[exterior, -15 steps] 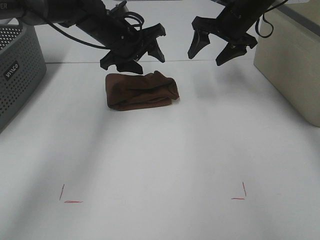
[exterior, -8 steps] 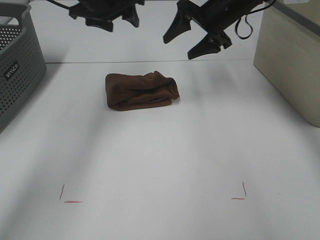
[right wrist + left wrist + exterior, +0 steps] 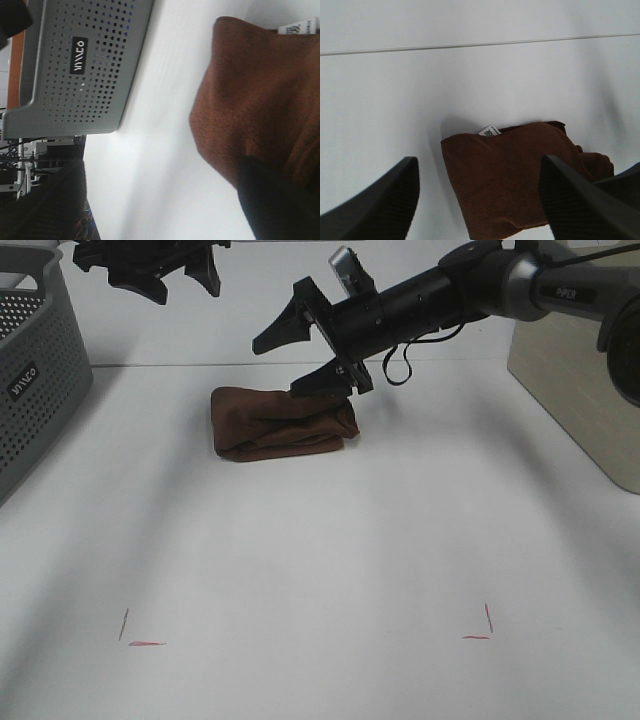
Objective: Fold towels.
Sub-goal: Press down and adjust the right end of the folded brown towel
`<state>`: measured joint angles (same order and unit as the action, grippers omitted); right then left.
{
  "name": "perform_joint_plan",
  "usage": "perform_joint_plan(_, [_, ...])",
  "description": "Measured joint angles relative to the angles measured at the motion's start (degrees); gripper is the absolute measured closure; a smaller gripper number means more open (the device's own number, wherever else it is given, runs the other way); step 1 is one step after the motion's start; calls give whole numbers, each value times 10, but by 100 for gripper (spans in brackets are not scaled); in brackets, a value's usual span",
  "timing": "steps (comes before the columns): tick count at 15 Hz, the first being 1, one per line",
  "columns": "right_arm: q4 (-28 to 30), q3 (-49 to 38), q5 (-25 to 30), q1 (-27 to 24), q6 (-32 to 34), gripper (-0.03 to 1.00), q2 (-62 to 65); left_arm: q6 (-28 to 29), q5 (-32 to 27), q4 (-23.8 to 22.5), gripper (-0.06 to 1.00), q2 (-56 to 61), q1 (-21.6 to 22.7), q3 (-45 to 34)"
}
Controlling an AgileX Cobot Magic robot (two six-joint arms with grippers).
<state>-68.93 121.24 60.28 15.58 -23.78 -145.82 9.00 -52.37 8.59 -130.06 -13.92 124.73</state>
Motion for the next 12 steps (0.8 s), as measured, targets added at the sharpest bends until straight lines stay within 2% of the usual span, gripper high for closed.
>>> perform_joint_plan(2, [36,0,-16,0,1,19,-13,0,-13,3,30,0,0,0])
perform_joint_plan(3, [107,0,-34,0,25,19,-14,1,-25,5,30,0,0,0])
perform_joint_plan(4, [107,0,-34,0,25,19,-14,1,-25,5,30,0,0,0])
perform_joint_plan(5, [172,0,-35,0,57,19,-14,1,-31,5,30,0,0,0])
perform_joint_plan(6, [193,0,-33,0,68,20,-14,1,-37,5,30,0,0,0])
perform_joint_plan(12, [321,0,37,0,108,20,67,1,-104,7,30,12,0,0])
